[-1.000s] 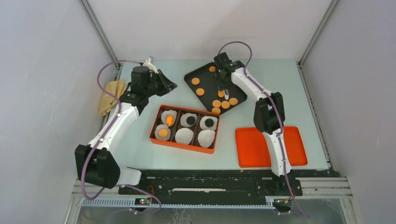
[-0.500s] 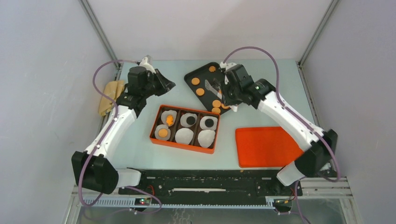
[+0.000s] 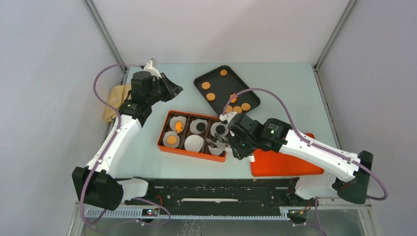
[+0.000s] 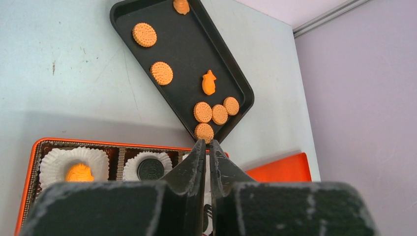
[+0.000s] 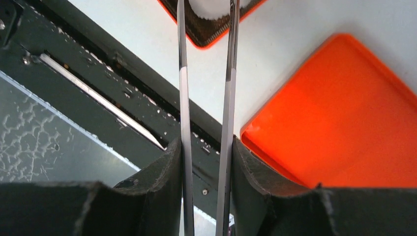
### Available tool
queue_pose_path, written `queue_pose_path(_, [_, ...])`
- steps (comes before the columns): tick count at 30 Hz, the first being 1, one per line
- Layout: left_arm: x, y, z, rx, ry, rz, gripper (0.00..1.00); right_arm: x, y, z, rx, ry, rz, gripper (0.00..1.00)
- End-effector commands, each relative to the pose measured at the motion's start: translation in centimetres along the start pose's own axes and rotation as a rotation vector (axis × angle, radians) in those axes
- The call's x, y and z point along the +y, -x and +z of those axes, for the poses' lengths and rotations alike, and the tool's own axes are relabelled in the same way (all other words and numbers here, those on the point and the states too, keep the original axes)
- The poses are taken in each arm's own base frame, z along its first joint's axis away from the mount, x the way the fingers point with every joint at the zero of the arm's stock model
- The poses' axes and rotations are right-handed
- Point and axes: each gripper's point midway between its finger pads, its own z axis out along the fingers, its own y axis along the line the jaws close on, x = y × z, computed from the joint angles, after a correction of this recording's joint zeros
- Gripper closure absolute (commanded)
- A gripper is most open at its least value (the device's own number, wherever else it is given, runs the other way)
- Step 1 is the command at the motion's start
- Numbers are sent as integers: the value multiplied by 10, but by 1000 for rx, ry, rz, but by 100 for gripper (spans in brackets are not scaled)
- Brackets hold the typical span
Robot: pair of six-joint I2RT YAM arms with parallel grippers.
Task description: Pack the cookies
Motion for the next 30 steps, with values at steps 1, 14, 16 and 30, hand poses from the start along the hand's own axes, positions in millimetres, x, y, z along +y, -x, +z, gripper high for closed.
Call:
queue_pose_path(1, [-5, -1, -11, -17, -24, 5, 89, -3, -4, -12, -40, -31, 86, 79])
queue_pose_path(14, [-7, -1, -18, -19, -24, 9, 87, -7, -19, -2, 15, -82, 71, 59])
queue_pose_path(16, [-8, 0, -17, -16, -26, 10, 85, -8, -18, -4, 0, -87, 78, 52])
queue_pose_path(30, [-17, 2, -19, -11, -65, 15, 75, -23, 1, -19, -119, -117, 110, 68])
